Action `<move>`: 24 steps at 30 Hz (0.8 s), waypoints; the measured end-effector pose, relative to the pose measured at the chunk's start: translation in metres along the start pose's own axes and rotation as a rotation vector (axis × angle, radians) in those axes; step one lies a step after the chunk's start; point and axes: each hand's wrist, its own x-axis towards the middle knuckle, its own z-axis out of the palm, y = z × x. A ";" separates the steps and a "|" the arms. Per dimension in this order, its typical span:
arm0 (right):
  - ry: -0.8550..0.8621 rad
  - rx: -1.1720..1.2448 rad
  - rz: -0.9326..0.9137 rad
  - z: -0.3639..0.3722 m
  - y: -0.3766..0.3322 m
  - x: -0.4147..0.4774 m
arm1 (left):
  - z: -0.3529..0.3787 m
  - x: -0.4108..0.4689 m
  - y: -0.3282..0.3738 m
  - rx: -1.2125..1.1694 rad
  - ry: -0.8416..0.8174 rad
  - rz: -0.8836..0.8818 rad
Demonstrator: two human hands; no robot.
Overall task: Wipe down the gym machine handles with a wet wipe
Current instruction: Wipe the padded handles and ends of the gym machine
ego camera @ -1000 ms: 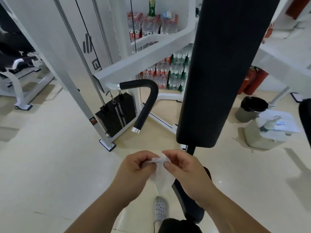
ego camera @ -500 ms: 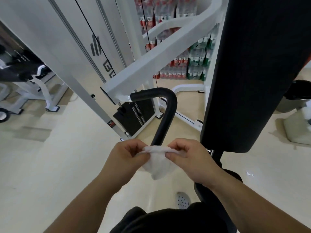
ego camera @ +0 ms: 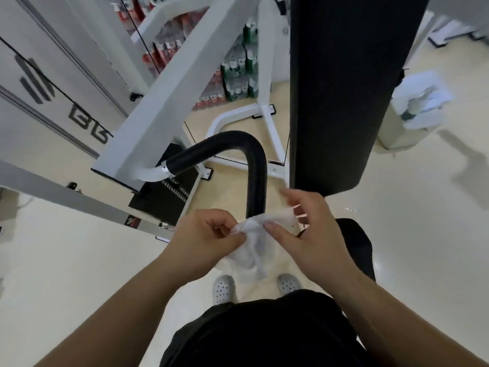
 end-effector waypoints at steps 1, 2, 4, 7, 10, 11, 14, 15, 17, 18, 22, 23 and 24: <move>0.145 0.034 0.057 0.009 -0.004 -0.007 | -0.004 0.005 -0.004 0.019 -0.008 0.025; 0.273 0.089 0.101 0.019 -0.008 -0.014 | -0.007 0.008 -0.007 0.039 -0.023 0.051; 0.444 0.122 0.113 0.040 -0.019 -0.032 | -0.013 0.014 -0.011 0.073 -0.059 0.098; 0.531 0.051 0.068 0.073 -0.034 -0.058 | -0.020 0.019 -0.013 0.082 -0.099 0.147; 0.507 -0.099 0.022 0.102 -0.039 -0.076 | -0.023 0.021 -0.017 0.035 -0.152 0.167; 0.457 -0.157 0.018 0.110 -0.039 -0.080 | -0.024 0.022 -0.018 0.033 -0.167 0.180; 0.309 -0.244 0.056 0.123 -0.036 -0.077 | -0.025 0.022 -0.020 0.008 -0.167 0.211; 0.313 -0.245 0.087 0.124 -0.037 -0.072 | -0.027 0.021 -0.020 0.012 -0.162 0.227; 0.339 -0.224 0.153 0.120 -0.039 -0.061 | -0.037 0.017 -0.023 0.047 -0.118 0.245; 0.352 -0.222 0.186 0.117 -0.040 -0.055 | -0.045 0.016 -0.024 0.068 -0.078 0.262; 0.393 -0.296 0.196 0.112 -0.040 -0.042 | -0.091 0.021 -0.034 0.264 0.175 0.527; 0.400 -0.311 0.179 0.112 -0.041 -0.040 | -0.102 0.025 -0.038 0.353 0.247 0.617; 0.405 -0.319 0.153 0.111 -0.042 -0.038 | -0.112 0.030 -0.043 0.439 0.308 0.679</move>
